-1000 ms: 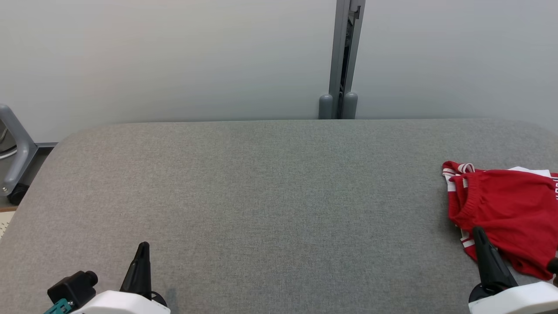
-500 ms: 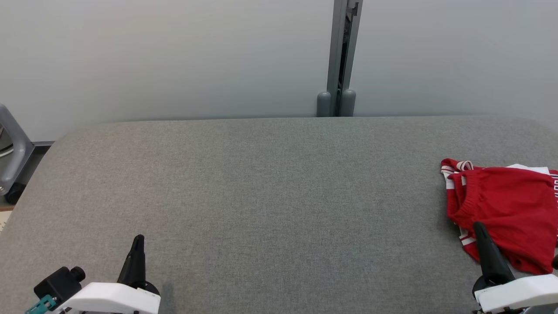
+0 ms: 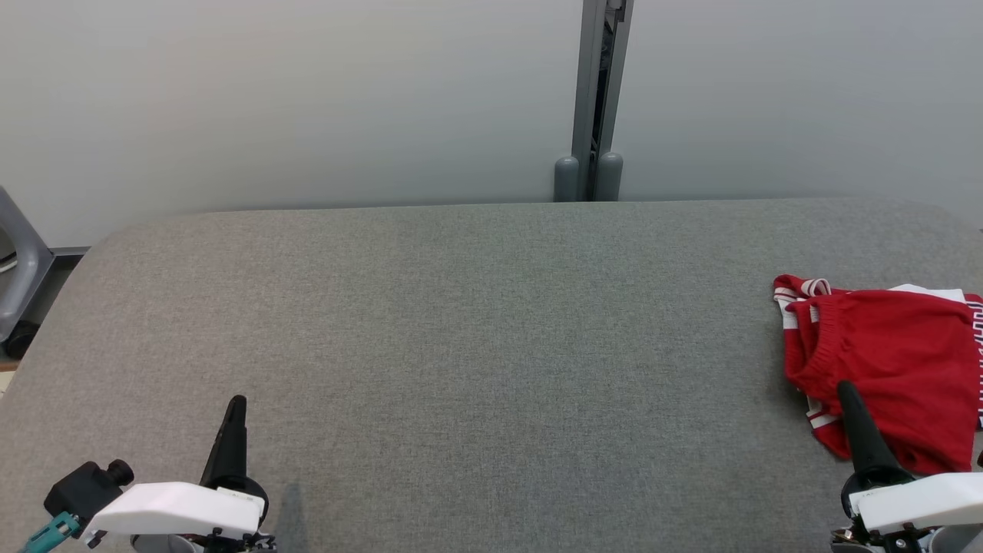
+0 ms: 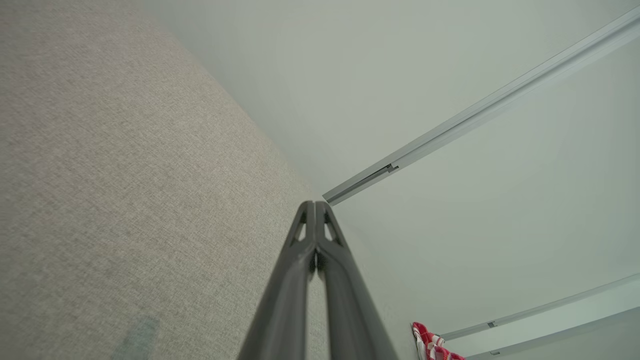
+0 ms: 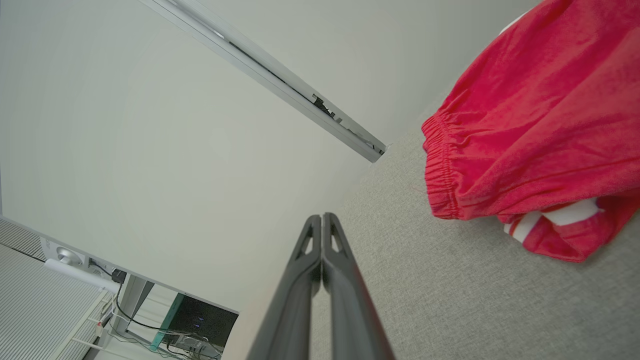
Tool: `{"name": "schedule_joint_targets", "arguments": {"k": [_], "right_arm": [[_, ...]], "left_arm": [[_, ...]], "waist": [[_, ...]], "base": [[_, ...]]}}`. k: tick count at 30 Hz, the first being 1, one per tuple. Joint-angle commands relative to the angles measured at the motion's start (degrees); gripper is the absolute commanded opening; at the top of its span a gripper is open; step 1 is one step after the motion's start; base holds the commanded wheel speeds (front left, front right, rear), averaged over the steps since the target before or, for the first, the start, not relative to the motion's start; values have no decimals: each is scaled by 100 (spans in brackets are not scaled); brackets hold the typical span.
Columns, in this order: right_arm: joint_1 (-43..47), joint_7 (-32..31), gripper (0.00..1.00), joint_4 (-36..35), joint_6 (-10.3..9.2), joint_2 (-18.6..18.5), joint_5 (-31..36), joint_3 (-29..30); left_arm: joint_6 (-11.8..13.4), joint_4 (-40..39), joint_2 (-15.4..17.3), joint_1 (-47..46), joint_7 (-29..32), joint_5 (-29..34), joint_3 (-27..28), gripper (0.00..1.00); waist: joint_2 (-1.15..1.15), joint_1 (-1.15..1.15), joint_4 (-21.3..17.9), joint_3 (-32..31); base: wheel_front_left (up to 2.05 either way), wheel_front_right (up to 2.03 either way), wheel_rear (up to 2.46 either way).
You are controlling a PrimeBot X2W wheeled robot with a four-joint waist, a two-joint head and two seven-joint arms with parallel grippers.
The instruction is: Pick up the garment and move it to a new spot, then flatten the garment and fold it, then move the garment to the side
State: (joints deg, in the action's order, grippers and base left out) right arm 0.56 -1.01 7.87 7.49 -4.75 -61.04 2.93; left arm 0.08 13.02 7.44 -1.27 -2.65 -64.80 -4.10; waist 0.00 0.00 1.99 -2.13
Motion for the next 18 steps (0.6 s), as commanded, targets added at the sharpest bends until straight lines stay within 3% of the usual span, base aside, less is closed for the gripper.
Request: {"name": "schedule_joint_targets", "arguments": {"k": [1,18], "right_arm": [[-138,-33,0,-23,1,-25,-167,37],[-306,-178,0,159,1,26,-1030,129]], "left_arm": [[-56,-50,8,-162,39,-152,92,0],[-267,-9,-123,-272,293,-910,373,0]], "waist": [[0,0,-4,5],[0,0,-49,57]], "base": [[0,0,0],[0,0,0]]}}
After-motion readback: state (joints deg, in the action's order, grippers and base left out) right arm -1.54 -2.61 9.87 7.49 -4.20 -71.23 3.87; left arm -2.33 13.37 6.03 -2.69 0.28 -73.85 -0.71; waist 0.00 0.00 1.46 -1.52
